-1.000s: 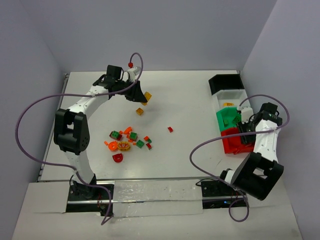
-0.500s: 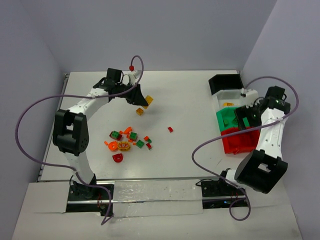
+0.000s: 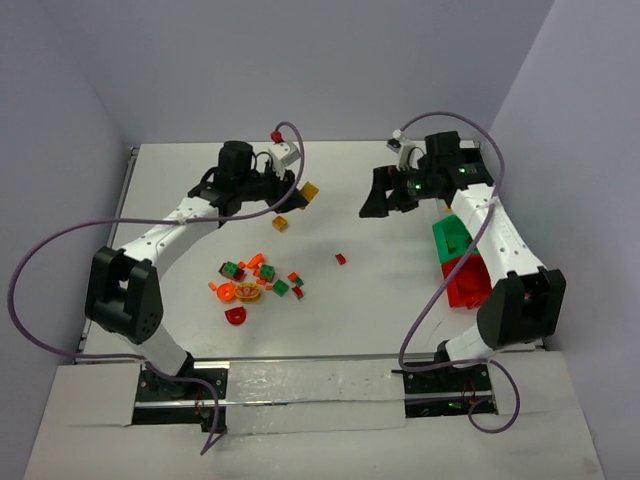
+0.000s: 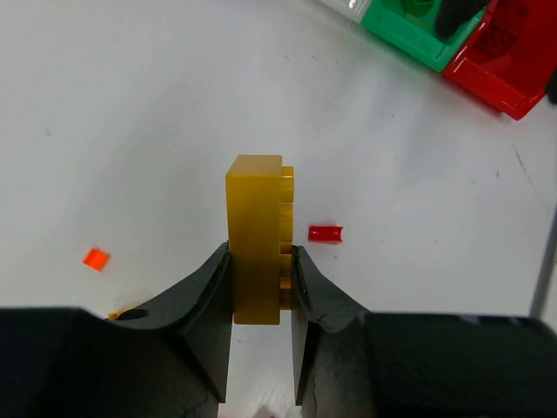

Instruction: Sort the legos into containers by color

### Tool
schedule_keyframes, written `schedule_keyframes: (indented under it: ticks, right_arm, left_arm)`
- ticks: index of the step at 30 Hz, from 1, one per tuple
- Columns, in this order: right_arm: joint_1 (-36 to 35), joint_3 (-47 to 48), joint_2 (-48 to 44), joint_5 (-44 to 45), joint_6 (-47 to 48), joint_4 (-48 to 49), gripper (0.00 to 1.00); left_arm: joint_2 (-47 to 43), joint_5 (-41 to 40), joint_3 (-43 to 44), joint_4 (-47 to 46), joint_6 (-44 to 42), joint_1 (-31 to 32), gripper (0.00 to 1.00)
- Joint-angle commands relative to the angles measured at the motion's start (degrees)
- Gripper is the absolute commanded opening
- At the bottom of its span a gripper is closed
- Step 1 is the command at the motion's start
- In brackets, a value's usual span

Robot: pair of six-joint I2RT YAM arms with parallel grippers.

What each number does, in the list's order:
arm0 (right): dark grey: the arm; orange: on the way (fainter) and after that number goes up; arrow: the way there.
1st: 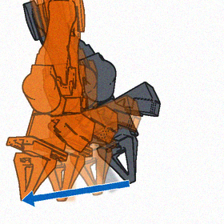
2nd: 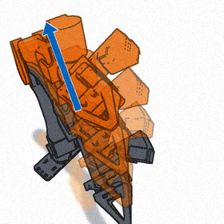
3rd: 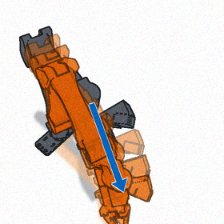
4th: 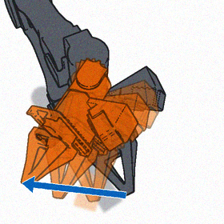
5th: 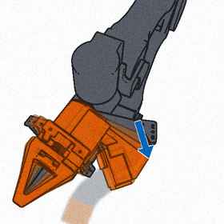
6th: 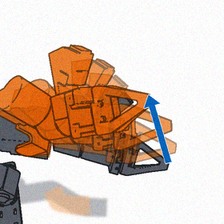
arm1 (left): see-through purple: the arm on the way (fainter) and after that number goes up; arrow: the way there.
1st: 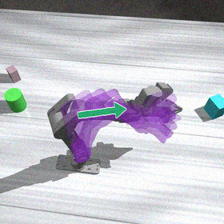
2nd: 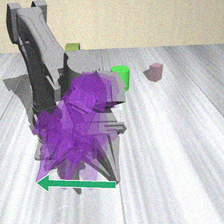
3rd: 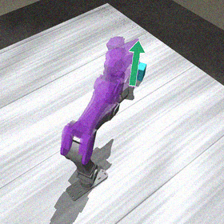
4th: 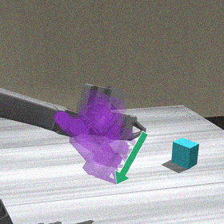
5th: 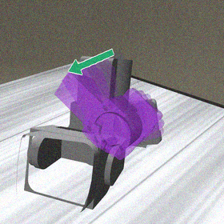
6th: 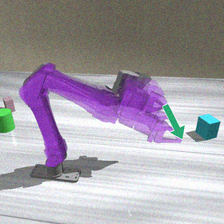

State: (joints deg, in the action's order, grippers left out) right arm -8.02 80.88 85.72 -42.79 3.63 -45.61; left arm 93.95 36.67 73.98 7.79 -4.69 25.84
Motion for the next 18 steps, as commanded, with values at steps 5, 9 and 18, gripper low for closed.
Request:
schedule_keyframes:
  ticks: [5,9,18]
  right_arm:
    - [-5.86,6.83,8.14,-9.43,-18.33,11.13,1.0]
    - [-7.77,9.92,10.61,-9.84,-21.03,13.09,1.0]
    - [-8.32,12.91,14.92,-9.29,-24.6,15.16,0.92]
  left_arm:
    - [-4.34,-12.25,-2.55,-10.36,-6.97,6.83,0.0]
    - [-4.12,-14.17,-2.25,-10.34,-7.74,8.95,0.0]
    - [-5.32,-13.65,-1.8,-9.76,-9.1,10.84,0.0]
